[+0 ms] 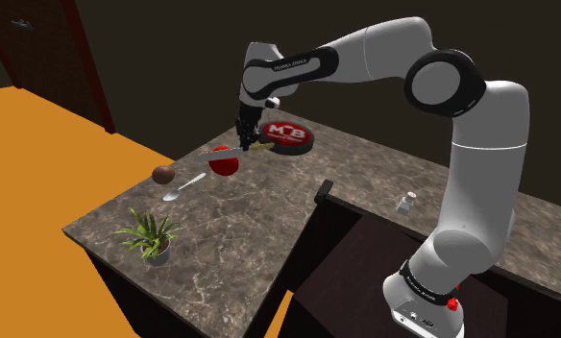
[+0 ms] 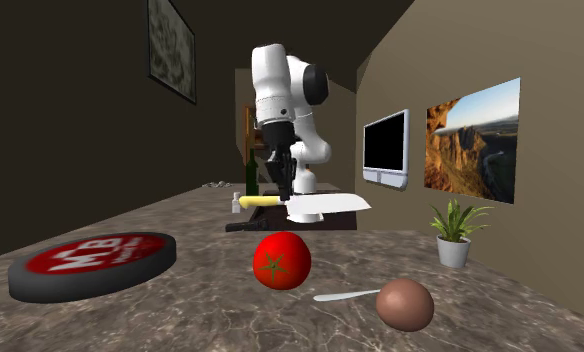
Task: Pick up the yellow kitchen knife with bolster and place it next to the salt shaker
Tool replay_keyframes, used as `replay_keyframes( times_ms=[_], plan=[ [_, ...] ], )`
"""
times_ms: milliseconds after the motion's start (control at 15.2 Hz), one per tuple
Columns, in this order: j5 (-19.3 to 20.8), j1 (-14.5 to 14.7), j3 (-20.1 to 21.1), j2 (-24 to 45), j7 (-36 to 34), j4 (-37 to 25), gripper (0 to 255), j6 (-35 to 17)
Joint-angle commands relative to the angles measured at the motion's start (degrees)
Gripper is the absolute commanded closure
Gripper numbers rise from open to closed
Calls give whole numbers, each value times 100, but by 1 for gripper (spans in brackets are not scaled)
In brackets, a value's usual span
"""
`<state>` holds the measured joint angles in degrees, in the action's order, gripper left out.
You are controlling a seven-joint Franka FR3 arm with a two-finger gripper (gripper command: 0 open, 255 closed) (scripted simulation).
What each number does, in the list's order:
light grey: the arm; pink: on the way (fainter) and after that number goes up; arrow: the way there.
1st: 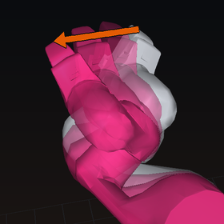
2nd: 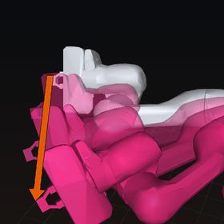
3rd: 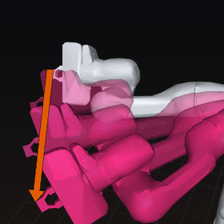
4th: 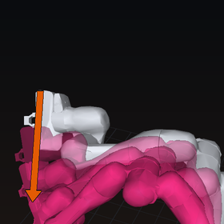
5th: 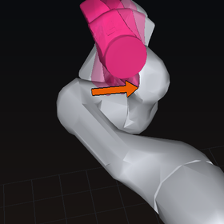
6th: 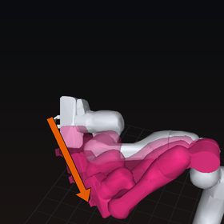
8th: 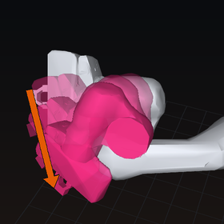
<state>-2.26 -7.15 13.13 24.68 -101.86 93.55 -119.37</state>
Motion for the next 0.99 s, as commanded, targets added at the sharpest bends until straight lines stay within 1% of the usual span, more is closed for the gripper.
replay_keyframes(
  times_ms=[0,198,528,924],
  plan=[
    [-9,-11,2,-53,3,-93,255,148],
    [-17,-14,8,-117,-8,-205,255,322],
    [-302,-396,-35,-1127,496,1231,255,-74],
    [-617,-757,-210,-2212,1189,2624,255,-325]
  ],
)
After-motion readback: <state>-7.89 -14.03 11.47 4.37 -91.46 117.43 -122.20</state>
